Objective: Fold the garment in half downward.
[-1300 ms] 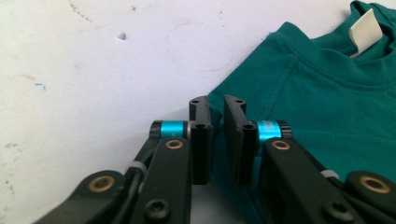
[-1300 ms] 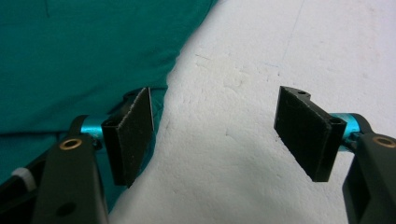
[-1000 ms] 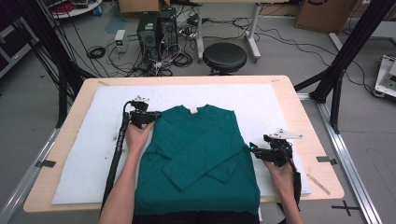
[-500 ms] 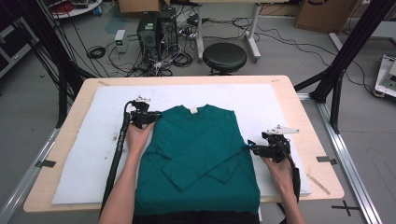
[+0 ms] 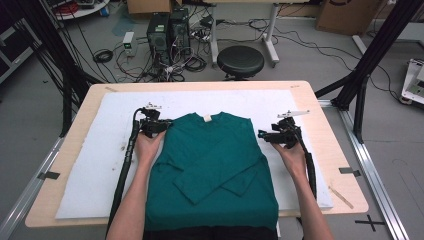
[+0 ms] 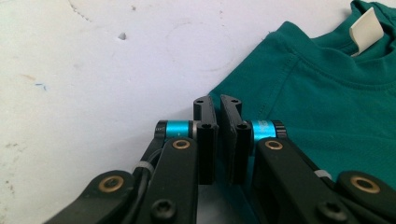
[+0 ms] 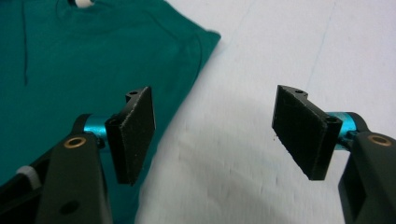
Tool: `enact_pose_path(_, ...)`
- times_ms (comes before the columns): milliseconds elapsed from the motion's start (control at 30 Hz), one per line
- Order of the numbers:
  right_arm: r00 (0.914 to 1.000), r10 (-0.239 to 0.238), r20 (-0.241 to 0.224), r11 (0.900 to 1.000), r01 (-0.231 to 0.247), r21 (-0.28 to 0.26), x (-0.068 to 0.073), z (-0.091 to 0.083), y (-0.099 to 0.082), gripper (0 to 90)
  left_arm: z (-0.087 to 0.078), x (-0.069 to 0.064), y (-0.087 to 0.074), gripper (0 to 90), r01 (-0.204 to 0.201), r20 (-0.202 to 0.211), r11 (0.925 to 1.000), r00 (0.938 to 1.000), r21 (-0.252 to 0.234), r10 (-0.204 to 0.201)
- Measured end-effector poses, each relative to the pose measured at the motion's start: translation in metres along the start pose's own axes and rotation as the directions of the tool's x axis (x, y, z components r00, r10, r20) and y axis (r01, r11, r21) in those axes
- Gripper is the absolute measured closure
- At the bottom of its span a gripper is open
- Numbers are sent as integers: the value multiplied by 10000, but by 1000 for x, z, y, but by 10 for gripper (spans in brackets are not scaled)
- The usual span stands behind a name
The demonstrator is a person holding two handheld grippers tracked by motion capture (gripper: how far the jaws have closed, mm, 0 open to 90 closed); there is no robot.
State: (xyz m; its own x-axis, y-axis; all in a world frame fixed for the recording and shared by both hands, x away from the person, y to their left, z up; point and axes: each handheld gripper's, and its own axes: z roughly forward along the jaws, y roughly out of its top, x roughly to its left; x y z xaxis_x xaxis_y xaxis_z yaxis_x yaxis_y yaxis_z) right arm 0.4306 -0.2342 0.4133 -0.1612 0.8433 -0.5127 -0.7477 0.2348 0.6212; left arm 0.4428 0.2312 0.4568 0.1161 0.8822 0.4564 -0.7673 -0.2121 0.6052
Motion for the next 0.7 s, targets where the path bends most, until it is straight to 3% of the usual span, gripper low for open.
enact_pose_path(200,9992,-399,20,9984,398,398,-2,21,22,348,0,0,0,849,24,12,10000,10000,-7,-24)
enact_pose_path(367,9992,-392,37,9958,387,827,-2,44,30,365,0,0,0,848,25,12,10000,10000,-5,-25)
enact_pose_path(567,9988,267,-411,9979,-242,594,-7,58,27,366,0,1,0,849,-9,18,10000,10000,28,9)
enact_pose_path(700,9986,114,-516,9990,-91,439,-3,60,27,366,0,0,0,848,-15,8,10000,10000,21,15)
